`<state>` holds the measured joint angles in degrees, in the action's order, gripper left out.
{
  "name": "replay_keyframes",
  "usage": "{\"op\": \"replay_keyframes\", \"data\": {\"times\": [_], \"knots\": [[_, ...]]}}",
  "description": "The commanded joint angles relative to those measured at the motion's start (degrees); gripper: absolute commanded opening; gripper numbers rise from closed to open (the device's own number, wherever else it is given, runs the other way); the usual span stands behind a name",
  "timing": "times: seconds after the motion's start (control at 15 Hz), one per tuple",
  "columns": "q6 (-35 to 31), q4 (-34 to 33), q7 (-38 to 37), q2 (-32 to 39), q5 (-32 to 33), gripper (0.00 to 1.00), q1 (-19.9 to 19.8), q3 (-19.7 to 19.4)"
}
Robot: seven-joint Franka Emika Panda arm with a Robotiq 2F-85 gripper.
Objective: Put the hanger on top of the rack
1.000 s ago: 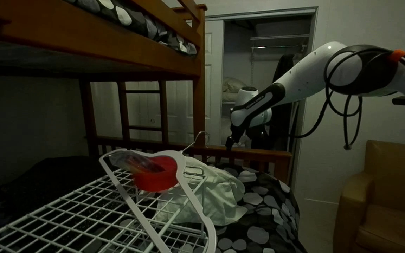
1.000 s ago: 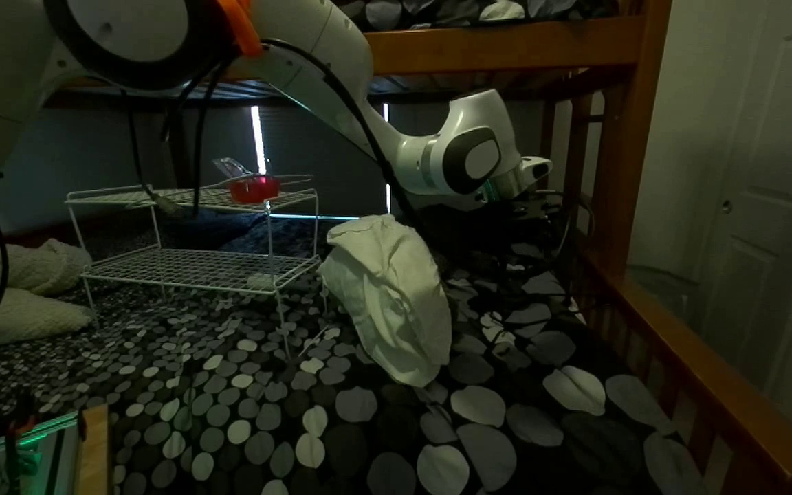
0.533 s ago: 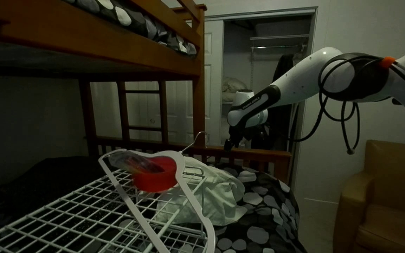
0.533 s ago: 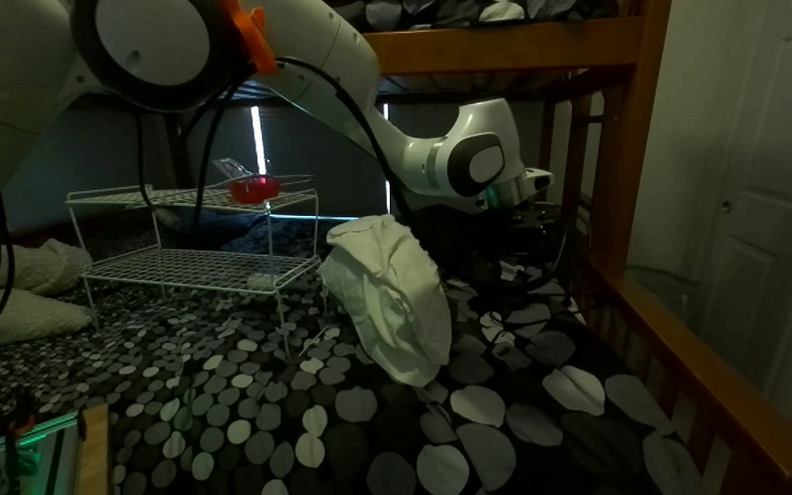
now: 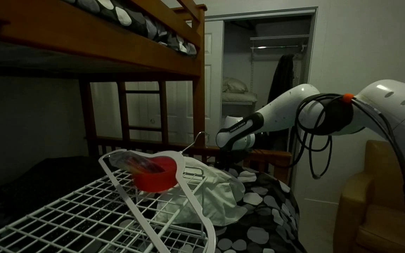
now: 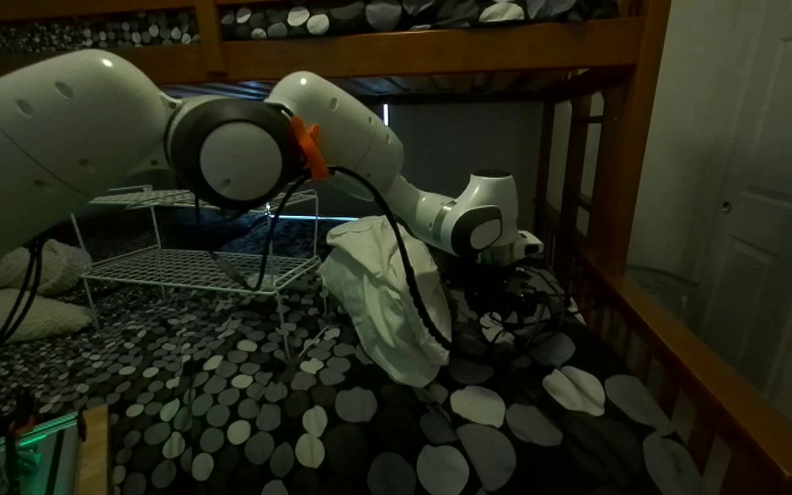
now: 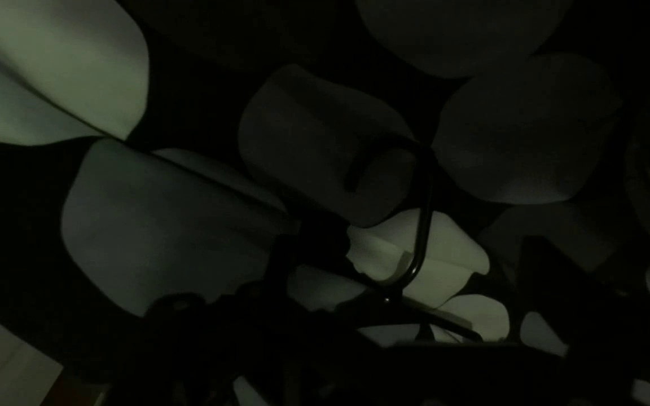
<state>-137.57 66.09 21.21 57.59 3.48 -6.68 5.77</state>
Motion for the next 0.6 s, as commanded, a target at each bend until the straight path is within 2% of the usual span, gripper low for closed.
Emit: {"op": "replay_keyframes", "data": {"times": [0.0, 0.27, 0.4, 0.47, 0.53], "knots": [[0.87, -12.68, 1.98, 9.44, -1.14, 0.99, 0.45, 0.77], [2.56, -21.72, 6.92, 15.31, -0.77, 0.92, 1.99, 3.01], [4.79, -24.21, 7.36, 16.84, -0.75, 0.78, 2.91, 2.95], [6.1, -25.48, 7.22, 17.76, -0.78, 0.67, 3.37, 2.78], [8.08, -25.7, 5.85, 17.79, -0.61, 0.65, 3.93, 1.96]]}}
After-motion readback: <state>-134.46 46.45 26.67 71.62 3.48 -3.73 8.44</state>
